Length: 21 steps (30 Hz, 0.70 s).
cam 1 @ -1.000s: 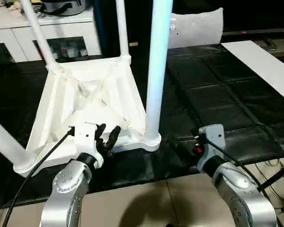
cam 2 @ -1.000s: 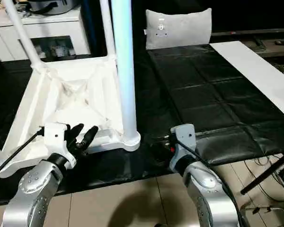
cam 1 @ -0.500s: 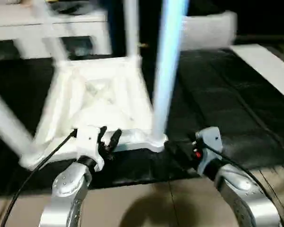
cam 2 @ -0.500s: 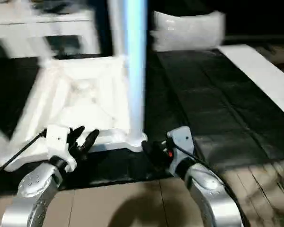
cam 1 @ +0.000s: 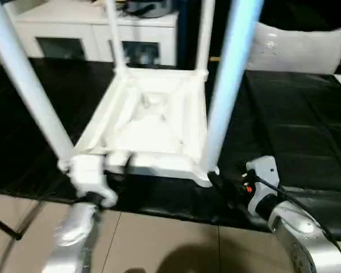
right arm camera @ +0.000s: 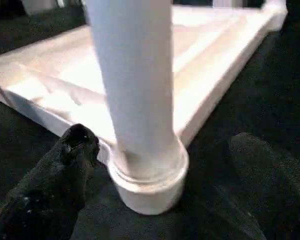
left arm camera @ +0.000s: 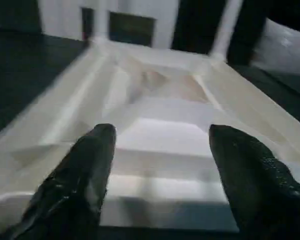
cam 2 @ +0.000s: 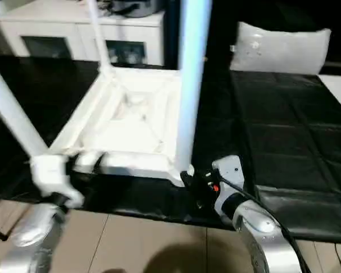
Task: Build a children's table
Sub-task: Flip table
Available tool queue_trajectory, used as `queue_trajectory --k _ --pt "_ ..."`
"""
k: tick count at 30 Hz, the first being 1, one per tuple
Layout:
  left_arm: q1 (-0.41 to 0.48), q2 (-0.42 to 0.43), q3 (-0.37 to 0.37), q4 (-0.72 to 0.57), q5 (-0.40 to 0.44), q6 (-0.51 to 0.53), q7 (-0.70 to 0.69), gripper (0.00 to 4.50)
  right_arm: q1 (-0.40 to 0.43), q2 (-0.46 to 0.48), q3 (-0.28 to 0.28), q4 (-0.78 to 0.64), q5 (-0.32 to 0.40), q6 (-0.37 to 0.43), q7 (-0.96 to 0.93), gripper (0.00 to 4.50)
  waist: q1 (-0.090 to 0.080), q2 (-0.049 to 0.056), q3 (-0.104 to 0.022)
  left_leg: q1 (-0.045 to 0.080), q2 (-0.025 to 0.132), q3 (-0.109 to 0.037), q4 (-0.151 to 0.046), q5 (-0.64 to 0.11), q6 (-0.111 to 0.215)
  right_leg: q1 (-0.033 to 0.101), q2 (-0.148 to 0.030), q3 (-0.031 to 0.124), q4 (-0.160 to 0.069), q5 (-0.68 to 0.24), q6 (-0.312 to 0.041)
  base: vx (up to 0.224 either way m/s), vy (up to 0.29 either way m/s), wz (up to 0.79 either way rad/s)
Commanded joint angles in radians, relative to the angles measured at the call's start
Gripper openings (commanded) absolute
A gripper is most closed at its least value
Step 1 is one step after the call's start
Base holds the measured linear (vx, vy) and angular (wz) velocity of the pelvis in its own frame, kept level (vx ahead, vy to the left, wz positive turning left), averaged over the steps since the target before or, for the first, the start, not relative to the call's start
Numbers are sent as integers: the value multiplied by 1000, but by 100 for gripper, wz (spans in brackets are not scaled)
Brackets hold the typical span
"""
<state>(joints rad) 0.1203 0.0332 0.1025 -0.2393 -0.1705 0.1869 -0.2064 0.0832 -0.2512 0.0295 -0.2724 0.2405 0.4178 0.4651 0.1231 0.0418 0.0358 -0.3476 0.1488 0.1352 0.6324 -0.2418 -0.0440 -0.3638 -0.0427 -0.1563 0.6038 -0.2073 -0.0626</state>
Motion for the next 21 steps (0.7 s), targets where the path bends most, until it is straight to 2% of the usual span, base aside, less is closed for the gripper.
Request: queue_trajectory --k 1,2,3,4,5,6,7,8,9,11,12,15,16,17,20,21 --pt "10 22 -26 -13 14 -6 -14 378 -24 8 4 -2 -8 -53 -3 450 -7 -11 -28 -3 95 -38 -95 -241 49 39 -146 92 -129 -459 36 0 0 0" --pt "12 26 -31 -13 15 -8 -22 378 -31 13 6 3 -15 -63 -9 450 -14 -8 -29 -7 96 -39 -99 -230 46 39 -141 89 -130 -456 49 0 0 0" --pt "15 19 -25 -16 6 -7 -18 406 -43 22 9 11 -16 -67 -14 450 -20 -7 -30 -9 101 -43 -103 -231 45 42 -138 87 -128 -430 52 0 0 0" --pt "16 14 -20 -17 0 -7 -15 408 -48 27 11 15 -16 -68 -15 450 -21 -5 -32 -7 104 -44 -103 -233 44 40 -139 88 -127 -414 47 0 0 0" --pt "17 12 -12 -19 0 -13 -8 408 -66 36 20 33 -24 -73 -20 450 -27 -8 -30 -8 106 -44 -105 -241 42 39 -140 90 -126 -389 32 0 0 0" --pt "17 11 -3 -19 4 -23 -2 417 -84 42 32 54 -33 -80 -23 450 -30 0 -31 -12 106 -46 -106 -242 39 42 -143 91 -122 -369 16 0 0 0" --pt "16 11 3 -19 8 -31 4 417 -95 46 41 67 -38 -83 -22 450 -30 0 -31 -12 106 -46 -106 -242 39 42 -143 91 -122 -369 16 0 0 0" --pt "15 10 11 -19 11 -39 12 444 -107 50 50 81 -41 -86 -20 450 -39 -6 -31 -15 104 -45 -106 -241 41 44 -143 93 -122 -353 6 0 0 0" --pt "17 7 21 -21 12 -51 23 444 -129 58 58 108 -50 -89 -28 450 -43 -6 -33 -13 101 -41 -102 -223 47 43 -144 94 -122 -340 -7 0 0 0" --pt "18 5 28 -23 11 -59 30 444 -143 63 62 127 -57 -91 -35 450 -39 -7 -33 -11 99 -37 -99 -208 52 42 -146 96 -123 -340 -12 0 0 0" --pt "32 18 27 -28 21 -85 35 444 -176 79 67 170 -73 -105 -55 450 -34 -8 -35 -13 101 -37 -99 -179 60 43 -143 96 -119 -325 -15 0 0 0" --pt "50 23 24 -41 20 -97 29 444 -195 90 57 195 -80 -113 -80 450 -32 -6 -38 -16 106 -37 -100 -143 66 42 -141 98 -110 -266 -26 0 0 0" --pt "61 30 22 -47 25 -101 22 444 -201 93 43 201 -90 -99 -112 450 -33 -17 -39 -15 108 -35 -100 -133 69 44 -141 99 -107 -246 -33 0 0 0" --pt "71 37 18 -53 29 -101 13 444 -207 93 27 205 -94 -69 -138 450 -30 -13 -39 -15 109 -37 -101 -124 68 45 -143 100 -102 -234 -39 0 0 0" --pt "81 45 14 -57 36 -102 5 444 -213 92 14 212 -98 -41 -162 450 -31 -9 -35 -10 110 -34 -104 -146 61 42 -143 101 -106 -255 -41 0 0 0" --pt "96 48 20 -67 27 -103 -3 444 -219 83 -18 225 -105 -42 -196 450 -32 -17 -34 -10 110 -32 -105 -155 60 42 -144 102 -109 -271 -37 0 0 0"
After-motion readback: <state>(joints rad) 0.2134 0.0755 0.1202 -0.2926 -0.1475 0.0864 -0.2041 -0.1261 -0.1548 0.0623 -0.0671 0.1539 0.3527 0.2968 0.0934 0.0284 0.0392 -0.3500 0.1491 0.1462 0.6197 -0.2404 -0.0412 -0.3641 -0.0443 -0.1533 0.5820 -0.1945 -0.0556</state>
